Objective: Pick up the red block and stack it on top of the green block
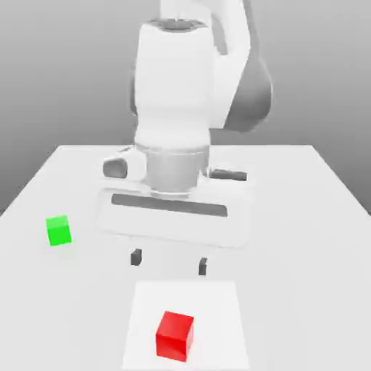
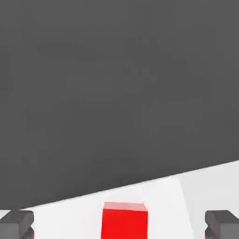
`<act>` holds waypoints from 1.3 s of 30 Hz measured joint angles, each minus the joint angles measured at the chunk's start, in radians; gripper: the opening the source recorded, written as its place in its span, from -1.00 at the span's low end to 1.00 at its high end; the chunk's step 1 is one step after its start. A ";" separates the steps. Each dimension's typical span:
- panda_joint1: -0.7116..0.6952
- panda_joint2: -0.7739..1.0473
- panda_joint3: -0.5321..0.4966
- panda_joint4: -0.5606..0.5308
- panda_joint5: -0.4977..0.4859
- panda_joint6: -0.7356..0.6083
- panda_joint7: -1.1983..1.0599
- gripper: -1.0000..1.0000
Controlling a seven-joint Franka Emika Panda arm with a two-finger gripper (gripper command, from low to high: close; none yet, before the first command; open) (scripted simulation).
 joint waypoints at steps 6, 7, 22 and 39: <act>0.003 0.216 -0.005 -0.010 0.011 0.138 0.018 0.00; 0.006 0.252 -0.009 -0.005 0.006 0.168 0.021 0.00; -0.036 0.086 -0.042 -0.051 -0.008 0.049 -0.010 -1.00; -0.549 -0.259 -0.422 -0.333 -0.225 0.001 -0.310 -1.00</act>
